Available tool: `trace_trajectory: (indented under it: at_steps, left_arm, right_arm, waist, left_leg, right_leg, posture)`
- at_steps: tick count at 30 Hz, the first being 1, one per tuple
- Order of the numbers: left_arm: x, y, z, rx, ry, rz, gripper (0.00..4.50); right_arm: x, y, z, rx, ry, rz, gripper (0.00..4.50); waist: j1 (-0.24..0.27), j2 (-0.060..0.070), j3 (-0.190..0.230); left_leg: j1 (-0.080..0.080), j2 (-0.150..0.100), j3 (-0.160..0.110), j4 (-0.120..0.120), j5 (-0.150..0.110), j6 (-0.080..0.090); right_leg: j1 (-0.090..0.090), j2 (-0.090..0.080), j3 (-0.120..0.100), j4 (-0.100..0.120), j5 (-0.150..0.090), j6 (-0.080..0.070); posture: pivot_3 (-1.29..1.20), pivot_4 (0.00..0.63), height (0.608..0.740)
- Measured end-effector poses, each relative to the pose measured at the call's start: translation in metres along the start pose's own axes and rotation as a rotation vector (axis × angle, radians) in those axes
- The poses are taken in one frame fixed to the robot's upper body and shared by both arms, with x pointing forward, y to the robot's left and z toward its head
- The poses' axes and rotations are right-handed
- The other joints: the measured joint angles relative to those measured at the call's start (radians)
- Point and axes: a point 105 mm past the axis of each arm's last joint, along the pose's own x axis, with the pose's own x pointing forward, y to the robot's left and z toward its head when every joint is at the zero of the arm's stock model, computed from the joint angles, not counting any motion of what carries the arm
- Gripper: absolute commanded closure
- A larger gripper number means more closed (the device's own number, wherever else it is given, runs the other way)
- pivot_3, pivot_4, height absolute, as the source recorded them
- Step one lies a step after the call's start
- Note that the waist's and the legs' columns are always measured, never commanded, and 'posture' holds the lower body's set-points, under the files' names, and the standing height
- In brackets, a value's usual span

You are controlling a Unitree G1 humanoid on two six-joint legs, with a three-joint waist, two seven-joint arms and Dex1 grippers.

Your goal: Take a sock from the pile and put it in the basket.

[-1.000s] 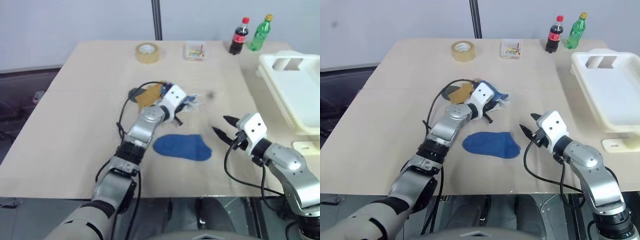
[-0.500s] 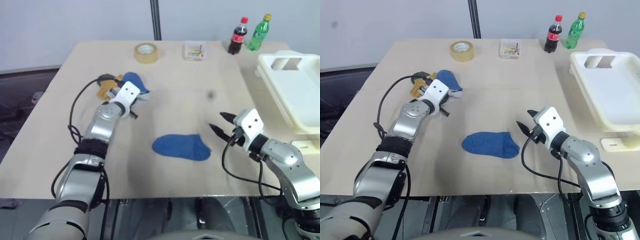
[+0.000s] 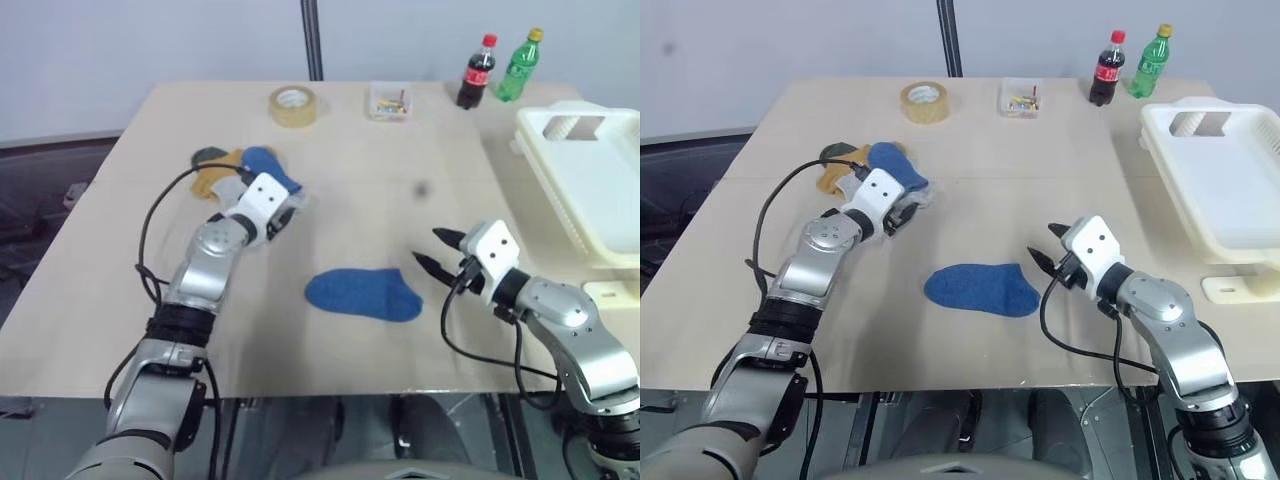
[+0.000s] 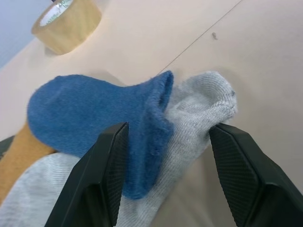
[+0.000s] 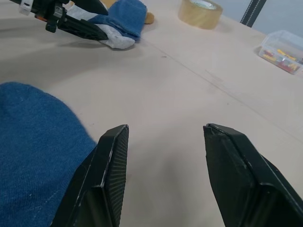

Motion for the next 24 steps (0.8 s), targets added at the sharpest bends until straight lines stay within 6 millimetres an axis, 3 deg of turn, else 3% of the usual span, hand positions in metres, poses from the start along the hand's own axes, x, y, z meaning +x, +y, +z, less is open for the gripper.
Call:
trace_trajectory:
  at_steps: [13,17,21,24]
  left_arm:
    - [0.000,0.002,0.012,-0.074,-0.046,0.016,1.57]
    - [-0.007,-0.007,0.021,-0.122,-0.098,-0.027,1.57]
    - [-0.013,-0.019,0.013,-0.094,-0.078,-0.066,1.57]
    - [-0.013,-0.015,0.010,-0.090,-0.064,-0.026,1.57]
  right_arm:
    - [-0.002,0.000,-0.002,-0.004,0.014,0.001,1.89]
    - [-0.003,0.000,-0.002,-0.006,0.015,0.001,1.89]
    - [-0.003,0.000,-0.002,-0.007,0.014,0.001,1.89]
    - [-0.002,0.000,-0.002,-0.008,0.013,0.003,1.89]
  waist:
    - [0.000,0.000,0.000]
    - [-0.001,0.000,0.000]
    - [-0.001,0.000,0.000]
    - [0.001,0.000,0.000]
  left_leg:
    - [0.000,0.000,0.000,0.000,0.000,0.000]
    - [0.000,0.000,0.000,0.000,0.000,0.000]
    - [0.000,0.000,0.000,0.000,0.000,0.000]
    - [0.000,0.000,0.000,0.000,0.000,0.000]
  right_leg:
    - [0.000,0.000,0.000,0.000,0.000,0.000]
    - [0.000,-0.001,0.000,0.000,0.000,0.000]
    - [0.000,0.000,0.000,0.000,0.000,0.000]
    - [0.000,0.000,0.000,0.000,0.000,0.000]
  posture:
    - [0.00,0.150,0.740]
    - [0.00,0.150,0.740]
    - [0.00,0.150,0.740]
    - [0.00,0.150,0.740]
